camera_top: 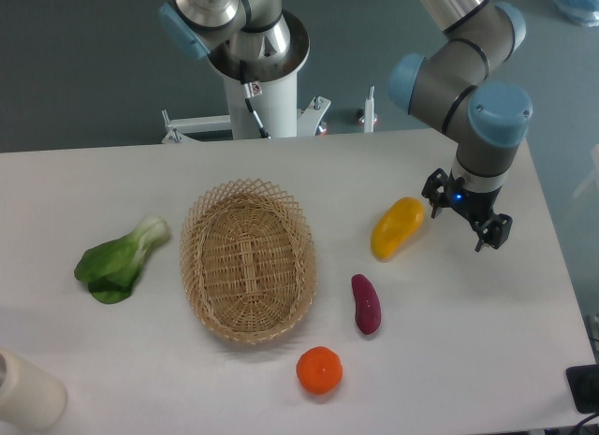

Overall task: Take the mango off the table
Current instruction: 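Move the open gripper over the yellow mango and lower it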

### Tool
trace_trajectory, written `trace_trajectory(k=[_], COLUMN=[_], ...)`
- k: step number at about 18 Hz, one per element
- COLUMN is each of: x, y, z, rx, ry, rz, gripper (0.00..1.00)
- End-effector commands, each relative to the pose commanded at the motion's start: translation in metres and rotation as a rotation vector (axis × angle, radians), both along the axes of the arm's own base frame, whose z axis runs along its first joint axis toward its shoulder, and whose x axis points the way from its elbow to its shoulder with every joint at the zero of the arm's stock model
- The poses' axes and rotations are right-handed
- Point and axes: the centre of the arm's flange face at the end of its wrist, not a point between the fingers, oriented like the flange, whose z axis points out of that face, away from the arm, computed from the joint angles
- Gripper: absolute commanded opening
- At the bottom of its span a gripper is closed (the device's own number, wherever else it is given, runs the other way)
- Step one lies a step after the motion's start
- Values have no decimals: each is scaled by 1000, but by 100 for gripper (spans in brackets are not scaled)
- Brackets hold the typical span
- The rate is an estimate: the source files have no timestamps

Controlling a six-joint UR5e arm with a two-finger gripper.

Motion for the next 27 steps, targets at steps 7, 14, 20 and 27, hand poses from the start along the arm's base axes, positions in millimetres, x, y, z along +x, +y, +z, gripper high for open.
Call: trace_trajectory(k=[7,14,20,27], x=[0,41,53,59], y=[2,0,6,8], z=[-1,-13,-18,-38], rx=[32,42,31,6], ry=[-19,-77,-98,-133], rz=[15,44,66,71], gripper=[100,100,100,100])
